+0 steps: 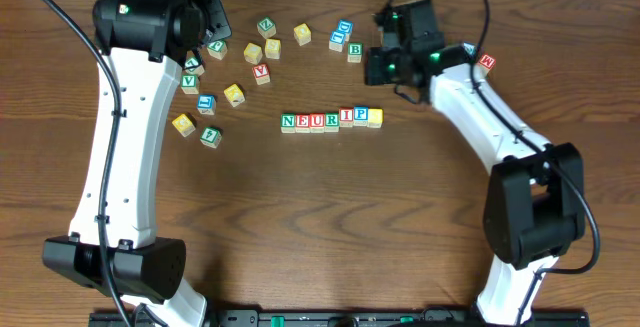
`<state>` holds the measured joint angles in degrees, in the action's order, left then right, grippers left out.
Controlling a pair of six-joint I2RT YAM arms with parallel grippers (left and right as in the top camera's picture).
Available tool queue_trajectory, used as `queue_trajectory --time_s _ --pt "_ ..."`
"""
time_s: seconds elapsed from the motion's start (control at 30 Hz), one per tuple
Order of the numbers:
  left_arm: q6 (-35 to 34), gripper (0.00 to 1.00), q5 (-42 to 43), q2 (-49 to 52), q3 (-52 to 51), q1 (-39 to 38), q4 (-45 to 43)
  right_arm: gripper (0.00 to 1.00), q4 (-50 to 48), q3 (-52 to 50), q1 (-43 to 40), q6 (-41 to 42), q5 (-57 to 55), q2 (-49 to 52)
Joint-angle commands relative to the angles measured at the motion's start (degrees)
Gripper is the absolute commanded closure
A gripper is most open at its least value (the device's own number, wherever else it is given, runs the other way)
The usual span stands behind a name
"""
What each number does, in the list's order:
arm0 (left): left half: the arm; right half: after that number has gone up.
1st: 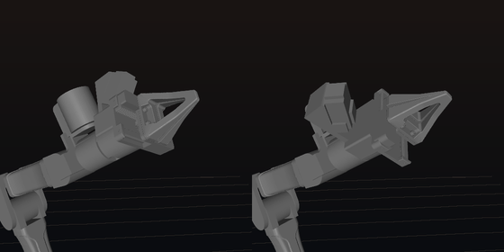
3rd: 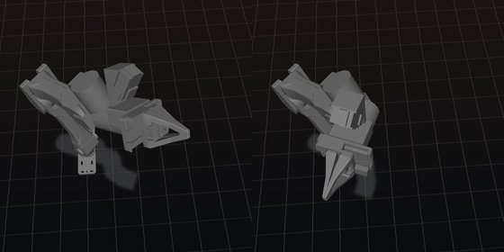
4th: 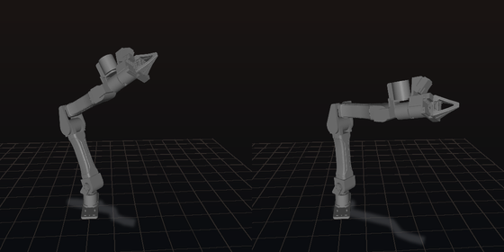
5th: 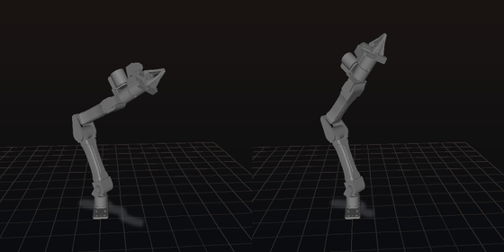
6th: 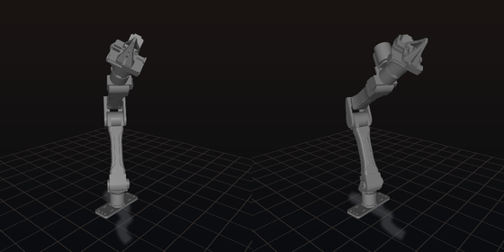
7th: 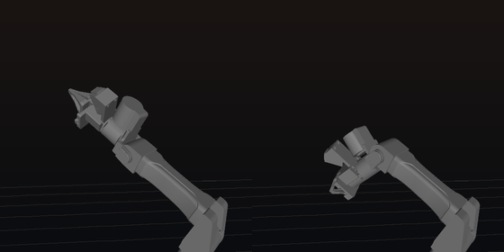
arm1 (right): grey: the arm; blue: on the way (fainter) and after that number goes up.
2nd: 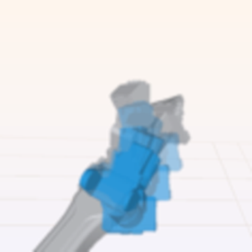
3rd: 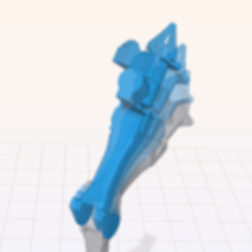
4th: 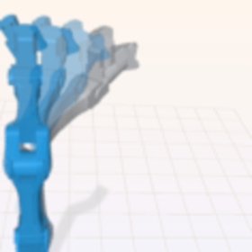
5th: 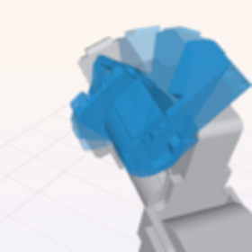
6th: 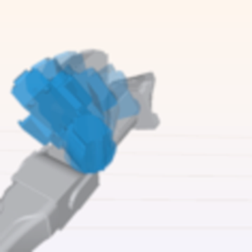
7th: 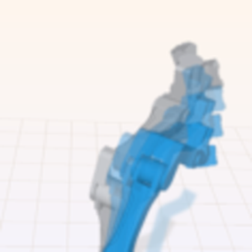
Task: Spell out NEURIPS
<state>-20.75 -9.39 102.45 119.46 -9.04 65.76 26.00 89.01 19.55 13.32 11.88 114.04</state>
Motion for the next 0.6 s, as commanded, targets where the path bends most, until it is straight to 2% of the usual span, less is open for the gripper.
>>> queue_trajectory --time_s 0.0,0.57 --pt "0.3 0.43 -0.7 0.5 -1.3 0.3 0.2 0.99 -1.6 0.2 3.8 -1.1 -1.1 1.0" --pt "0.3 0.43 -0.7 0.5 -5.8 0.3 -0.4 0.99 -0.7 0.2 7.2 2.1 -3.0 9.2"
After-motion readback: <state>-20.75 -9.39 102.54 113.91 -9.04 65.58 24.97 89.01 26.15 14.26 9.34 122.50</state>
